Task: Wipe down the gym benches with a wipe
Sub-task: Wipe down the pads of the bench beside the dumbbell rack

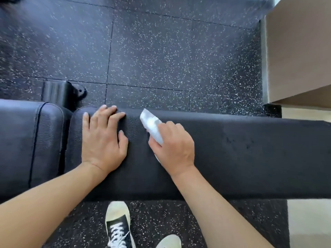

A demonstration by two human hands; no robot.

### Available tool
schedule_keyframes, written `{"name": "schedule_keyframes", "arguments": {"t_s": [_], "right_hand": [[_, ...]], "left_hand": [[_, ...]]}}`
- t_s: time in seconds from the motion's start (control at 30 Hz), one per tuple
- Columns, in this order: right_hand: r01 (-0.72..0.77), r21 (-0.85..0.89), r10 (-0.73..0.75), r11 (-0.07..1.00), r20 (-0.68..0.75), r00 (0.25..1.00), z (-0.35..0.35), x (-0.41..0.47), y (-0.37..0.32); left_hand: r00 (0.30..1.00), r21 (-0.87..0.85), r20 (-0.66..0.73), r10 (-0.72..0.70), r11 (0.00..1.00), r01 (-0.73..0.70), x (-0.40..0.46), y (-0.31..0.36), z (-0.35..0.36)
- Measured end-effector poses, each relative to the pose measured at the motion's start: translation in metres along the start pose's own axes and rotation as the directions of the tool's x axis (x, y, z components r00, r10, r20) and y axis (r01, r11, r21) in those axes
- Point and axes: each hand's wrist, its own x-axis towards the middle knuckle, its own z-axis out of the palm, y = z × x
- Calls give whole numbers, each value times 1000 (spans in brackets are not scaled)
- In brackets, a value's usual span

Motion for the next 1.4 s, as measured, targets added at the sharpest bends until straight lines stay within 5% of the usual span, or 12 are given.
{"name": "schedule_keyframes", "arguments": {"t_s": [0.33, 0.6, 0.73, 0.87, 0.97, 1.13, 1.3, 1.4], "right_hand": [[-18, 51, 17, 999, 36, 999, 26, 70, -27], [11, 178, -35, 984, 133, 991, 4, 68, -24], [76, 207, -106, 975, 136, 985, -25, 4, 7], [113, 233, -158, 966, 182, 970, -68, -96, 53], [125, 262, -193, 957, 255, 947, -98, -148, 87], [-178, 362, 128, 915, 160, 979, -141, -134, 151], [-412, 247, 429, 877, -18, 903, -123, -33, 226], [-413, 172, 421, 894, -12, 907, -88, 11, 216]], "left_hand": [[1000, -6, -14, 14, 1000, -14, 1, -5, 6], [992, 109, 117, -37, 994, 25, 3, 13, -14], [970, 165, 175, -166, 977, 137, -1, 43, -17], [971, 119, 240, -13, 993, -16, -14, 102, -6], [980, 38, 189, -65, 998, 59, -1, 155, 18], [921, -11, -48, -387, 922, 387, 4, 210, 57], [914, 2, -123, -388, 921, 391, 4, 212, 68], [913, 25, -148, -381, 921, 388, 3, 211, 71]]}}
